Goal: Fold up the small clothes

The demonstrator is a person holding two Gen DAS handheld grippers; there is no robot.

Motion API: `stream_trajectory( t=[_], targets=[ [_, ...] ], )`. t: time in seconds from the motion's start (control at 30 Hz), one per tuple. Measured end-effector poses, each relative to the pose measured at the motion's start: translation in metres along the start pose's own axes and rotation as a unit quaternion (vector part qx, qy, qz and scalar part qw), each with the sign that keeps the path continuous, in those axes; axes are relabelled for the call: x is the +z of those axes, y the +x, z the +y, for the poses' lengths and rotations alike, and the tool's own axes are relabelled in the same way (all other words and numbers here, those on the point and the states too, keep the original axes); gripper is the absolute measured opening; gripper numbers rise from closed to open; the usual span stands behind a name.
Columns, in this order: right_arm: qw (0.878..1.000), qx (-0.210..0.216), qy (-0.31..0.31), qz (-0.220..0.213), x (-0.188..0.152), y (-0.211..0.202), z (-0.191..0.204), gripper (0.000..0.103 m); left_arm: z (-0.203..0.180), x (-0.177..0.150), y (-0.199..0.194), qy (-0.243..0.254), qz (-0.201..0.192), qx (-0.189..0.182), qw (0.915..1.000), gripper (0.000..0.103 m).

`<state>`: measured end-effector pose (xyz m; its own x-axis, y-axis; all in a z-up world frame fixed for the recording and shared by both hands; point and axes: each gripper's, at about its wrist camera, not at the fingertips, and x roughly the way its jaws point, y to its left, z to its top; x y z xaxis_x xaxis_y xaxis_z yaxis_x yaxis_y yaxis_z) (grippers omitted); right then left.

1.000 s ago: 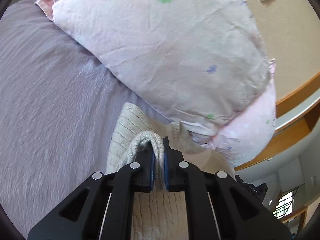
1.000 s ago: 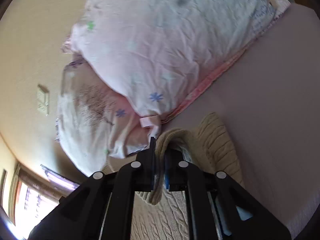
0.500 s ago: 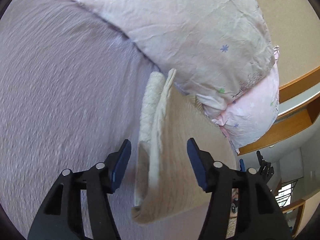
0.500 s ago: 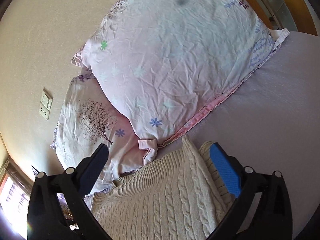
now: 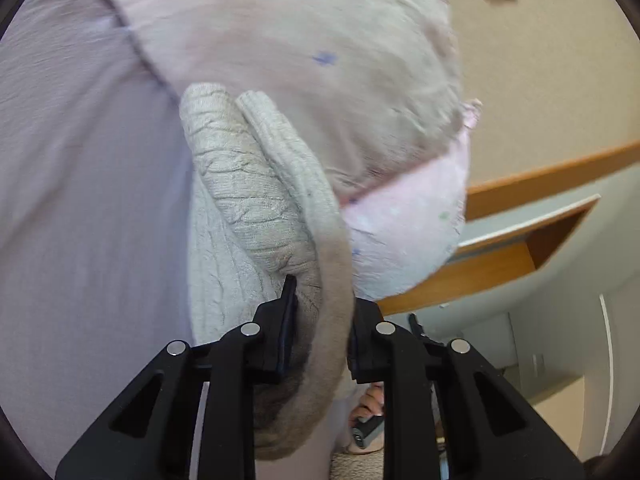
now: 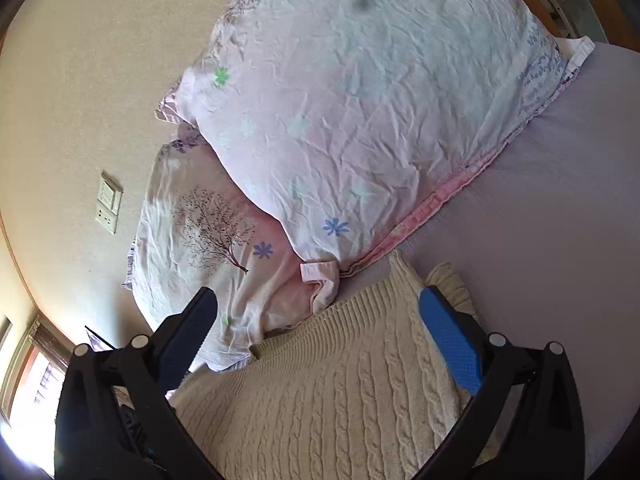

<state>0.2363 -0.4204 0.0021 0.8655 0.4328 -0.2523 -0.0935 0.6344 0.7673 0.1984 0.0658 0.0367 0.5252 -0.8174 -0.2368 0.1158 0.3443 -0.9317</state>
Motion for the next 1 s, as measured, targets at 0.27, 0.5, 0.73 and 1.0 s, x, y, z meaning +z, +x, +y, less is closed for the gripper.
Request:
stream_trajectory(
  t=[0.27,0.5,0.73,1.0],
  targets=[
    [0.998,-0.034,-0.055,-0.006,0.020,-0.024,-0.004,0.101,-0.065,-0.057,0.221,0.008,0.205,-0.098,0.9739,0.022],
    [0.994,-0.019,-0.040,0.104,0.018,-0.009,-0.019,0.069,-0.082,-0.055,0.161,0.123,0.125,-0.043,0.9836,0.081],
    [0.968,-0.112,-0.125,0.185,-0.015,0.032,-0.002,0.024,-0.046,-0.033,0.120,0.156,0.075,0.146,0.9739,0.084],
    [0.981,-0.137,-0.047,0.128,0.008,0.008,-0.030,0.019,-0.025,-0.049,0.148,0.159,0.112,0.187,0.9630,0.089]
  ],
)
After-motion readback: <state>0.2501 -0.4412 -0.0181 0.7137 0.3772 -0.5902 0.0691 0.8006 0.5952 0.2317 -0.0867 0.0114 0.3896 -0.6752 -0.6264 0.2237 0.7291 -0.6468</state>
